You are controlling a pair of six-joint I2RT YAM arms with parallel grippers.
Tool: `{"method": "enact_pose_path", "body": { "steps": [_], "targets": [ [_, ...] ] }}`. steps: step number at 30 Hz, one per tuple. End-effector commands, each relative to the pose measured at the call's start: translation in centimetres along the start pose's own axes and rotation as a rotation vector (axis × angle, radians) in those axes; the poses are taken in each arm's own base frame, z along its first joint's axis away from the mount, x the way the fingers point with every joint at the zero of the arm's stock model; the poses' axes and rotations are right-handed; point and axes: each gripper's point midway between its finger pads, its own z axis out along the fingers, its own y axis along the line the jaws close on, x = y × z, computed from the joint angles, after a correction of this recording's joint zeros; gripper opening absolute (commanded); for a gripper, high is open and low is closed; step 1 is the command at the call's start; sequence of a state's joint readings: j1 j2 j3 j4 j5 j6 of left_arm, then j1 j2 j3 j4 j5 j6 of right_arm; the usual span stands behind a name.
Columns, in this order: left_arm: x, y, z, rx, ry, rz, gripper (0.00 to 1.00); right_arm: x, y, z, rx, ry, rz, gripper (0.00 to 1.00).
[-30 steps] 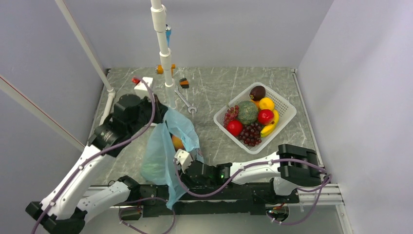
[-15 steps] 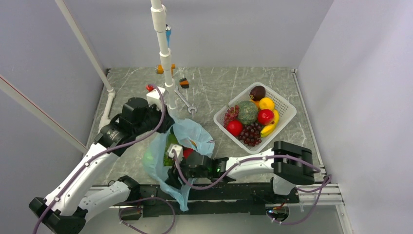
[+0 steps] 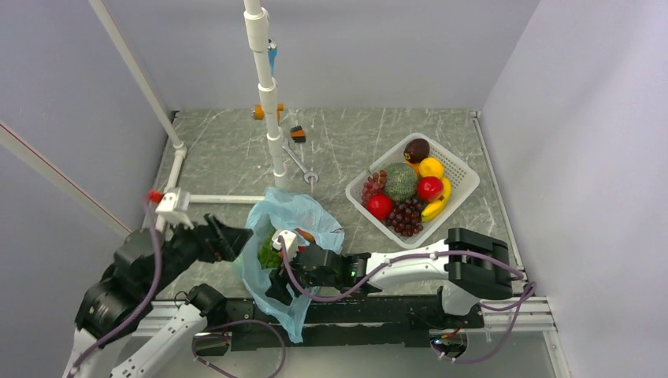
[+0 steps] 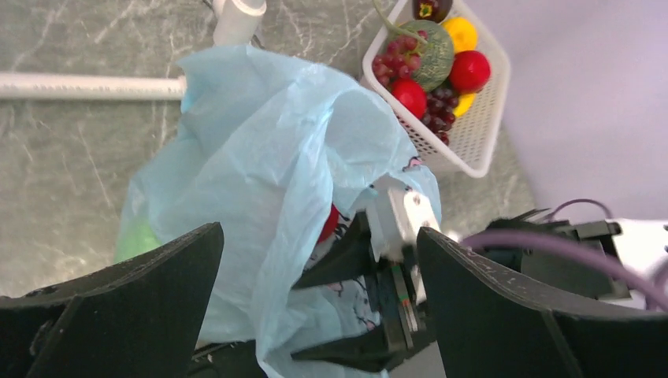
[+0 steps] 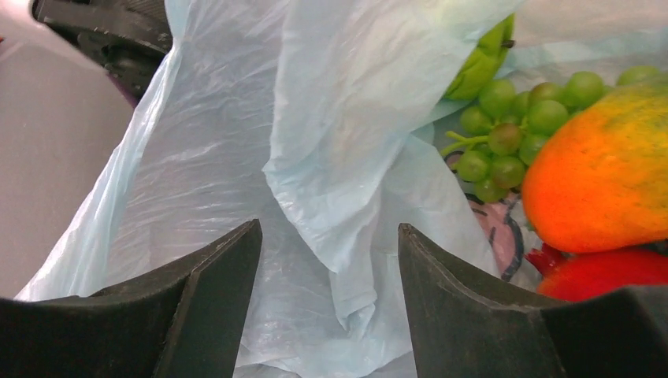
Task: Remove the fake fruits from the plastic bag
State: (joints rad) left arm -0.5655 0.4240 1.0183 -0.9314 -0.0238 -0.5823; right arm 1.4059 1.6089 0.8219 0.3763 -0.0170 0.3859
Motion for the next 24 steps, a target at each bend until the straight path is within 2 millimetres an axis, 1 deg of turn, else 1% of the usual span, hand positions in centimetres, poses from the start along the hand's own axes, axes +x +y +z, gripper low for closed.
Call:
{"method": "enact_pose_path", "body": {
  "steps": [1,3,4,6,7,8,11,12,14,15,17,18,20,22,24],
  "targets": [
    [3.0,1.4,-2.0,-0.02,0.014,-0.177,0.99,-4.3,-0.6,-1.3,0.081,-0.11,0.046,0.68],
    [4.4,1.3,-2.1,0.011,0.044,-0.194,0.99,-4.7,-1.0,-1.8,0.111,-0.116,0.042,0.7],
    [5.2,1.2,-1.8,0.027,0.072,-0.201,0.99,-5.1,-1.0,-1.9,0.118,-0.121,0.038,0.72],
    [7.8,1.4,-0.1,0.038,0.163,-0.211,0.99,-5.7,-0.8,-2.1,0.115,-0.13,0.033,0.76],
    [8.6,1.5,0.5,0.036,0.201,-0.213,0.99,-6.0,-0.7,-2.1,0.111,-0.135,0.034,0.78],
    [9.2,1.6,1.1,0.029,0.229,-0.208,0.99,-6.2,-0.5,-2.1,0.103,-0.14,0.036,0.79],
    [10.3,2.5,2.3,-0.014,0.285,-0.171,0.98,-6.8,-0.3,-2.6,0.103,-0.151,0.037,0.82],
    [10.7,2.8,2.6,-0.027,0.306,-0.151,0.94,-6.9,-0.4,-3.0,0.107,-0.156,0.032,0.83],
    [11.8,4.7,2.9,-0.128,0.363,-0.123,0.84,-7.1,-1.0,-3.7,0.136,-0.164,0.017,0.85],
    [12.5,5.8,2.8,-0.185,0.395,-0.106,0.78,-7.0,-1.6,-4.2,0.162,-0.164,0.011,0.87],
    [13.3,6.7,2.8,-0.221,0.437,-0.073,0.68,-6.9,-3.4,-5.0,0.233,-0.156,0.006,0.89],
    [13.4,6.6,2.8,-0.212,0.444,-0.068,0.64,-6.7,-4.2,-5.4,0.264,-0.148,0.002,0.9],
    [13.2,5.7,3.1,-0.145,0.424,-0.052,0.53,-6.0,-6.1,-6.2,0.324,-0.127,-0.02,0.92],
    [12.8,5.3,3.0,-0.107,0.387,-0.047,0.48,-4.8,-7.8,-6.8,0.393,-0.089,-0.058,0.96],
    [12.6,5.2,2.8,-0.091,0.359,-0.047,0.46,-4.1,-9.0,-7.1,0.445,-0.049,-0.08,0.99]
  ]
}}
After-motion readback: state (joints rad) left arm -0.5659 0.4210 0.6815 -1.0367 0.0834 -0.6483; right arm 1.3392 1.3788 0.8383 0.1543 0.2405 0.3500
